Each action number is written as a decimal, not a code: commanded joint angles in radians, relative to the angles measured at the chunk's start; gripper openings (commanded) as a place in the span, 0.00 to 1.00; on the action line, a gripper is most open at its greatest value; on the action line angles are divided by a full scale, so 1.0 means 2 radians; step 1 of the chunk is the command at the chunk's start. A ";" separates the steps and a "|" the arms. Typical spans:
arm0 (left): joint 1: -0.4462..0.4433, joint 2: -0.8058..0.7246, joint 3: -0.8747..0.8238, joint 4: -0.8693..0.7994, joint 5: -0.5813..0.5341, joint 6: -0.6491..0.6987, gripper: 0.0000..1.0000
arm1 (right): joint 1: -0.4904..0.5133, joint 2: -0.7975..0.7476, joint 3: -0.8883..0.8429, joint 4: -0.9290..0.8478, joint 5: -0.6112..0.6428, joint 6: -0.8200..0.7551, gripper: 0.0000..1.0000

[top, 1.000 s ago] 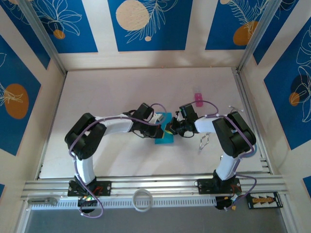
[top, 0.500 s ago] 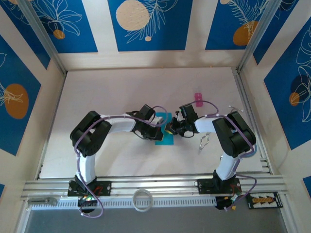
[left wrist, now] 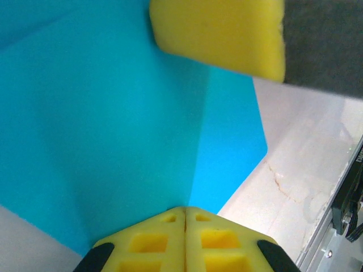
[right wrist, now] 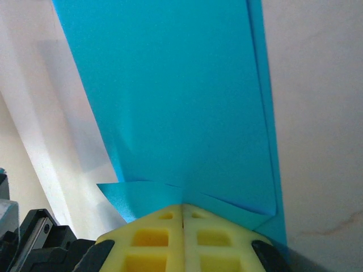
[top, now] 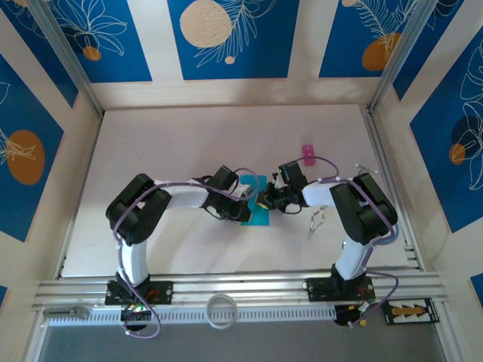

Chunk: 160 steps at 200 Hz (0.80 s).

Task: Fold a paper plane with a square sheet of paper (pick it up from the middle)
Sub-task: Fold the triangle a second time at the center of the table.

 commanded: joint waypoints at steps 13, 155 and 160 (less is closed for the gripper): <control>-0.003 -0.022 -0.028 -0.056 -0.010 0.019 0.08 | -0.002 0.017 -0.012 -0.048 0.024 -0.011 0.02; 0.003 -0.063 -0.008 0.023 -0.020 -0.032 0.01 | -0.003 0.016 -0.013 -0.040 0.016 -0.010 0.02; 0.004 -0.056 -0.002 0.022 -0.020 -0.032 0.01 | -0.003 0.016 -0.013 -0.042 0.016 -0.012 0.02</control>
